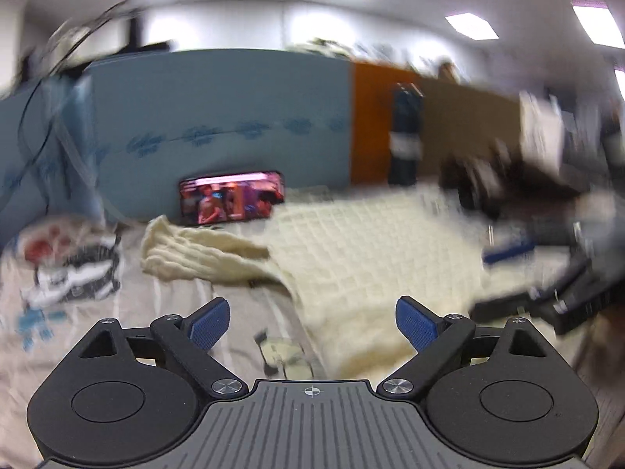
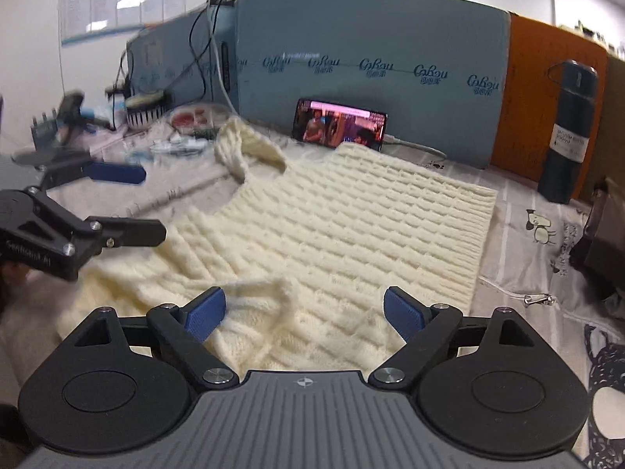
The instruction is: Fold clothes
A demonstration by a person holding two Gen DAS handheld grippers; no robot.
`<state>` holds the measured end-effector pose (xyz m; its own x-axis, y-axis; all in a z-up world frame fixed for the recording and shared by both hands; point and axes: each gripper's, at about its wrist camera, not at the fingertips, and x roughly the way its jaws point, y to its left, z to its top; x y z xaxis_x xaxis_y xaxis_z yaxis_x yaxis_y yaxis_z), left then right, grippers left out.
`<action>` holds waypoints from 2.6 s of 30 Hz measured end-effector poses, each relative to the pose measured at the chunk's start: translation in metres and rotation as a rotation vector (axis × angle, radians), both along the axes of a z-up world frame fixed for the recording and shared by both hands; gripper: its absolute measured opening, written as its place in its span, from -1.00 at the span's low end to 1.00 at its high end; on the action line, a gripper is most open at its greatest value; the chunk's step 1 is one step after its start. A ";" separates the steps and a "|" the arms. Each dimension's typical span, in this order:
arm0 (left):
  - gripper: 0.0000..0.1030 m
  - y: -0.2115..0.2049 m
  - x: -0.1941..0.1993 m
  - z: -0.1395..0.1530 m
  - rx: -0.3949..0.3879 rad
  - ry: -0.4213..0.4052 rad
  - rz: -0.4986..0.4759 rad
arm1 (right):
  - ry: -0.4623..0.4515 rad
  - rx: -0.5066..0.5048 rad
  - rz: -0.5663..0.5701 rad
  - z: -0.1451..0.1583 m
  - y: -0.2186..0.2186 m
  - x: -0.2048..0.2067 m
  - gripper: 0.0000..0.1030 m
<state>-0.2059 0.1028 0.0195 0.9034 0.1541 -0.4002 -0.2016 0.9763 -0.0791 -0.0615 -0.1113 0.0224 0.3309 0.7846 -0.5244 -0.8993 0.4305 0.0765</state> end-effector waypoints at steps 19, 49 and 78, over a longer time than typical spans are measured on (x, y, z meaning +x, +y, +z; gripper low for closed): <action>0.75 0.147 0.121 -0.027 -0.457 0.034 0.450 | 0.353 0.345 -0.205 0.019 0.034 0.122 0.71; 0.72 -0.021 0.133 0.008 0.301 -0.065 -0.335 | 0.406 0.347 -0.385 -0.008 0.006 0.151 0.71; 0.71 0.070 0.216 -0.010 0.006 0.044 -0.442 | 0.427 0.306 -0.377 -0.013 0.010 0.155 0.71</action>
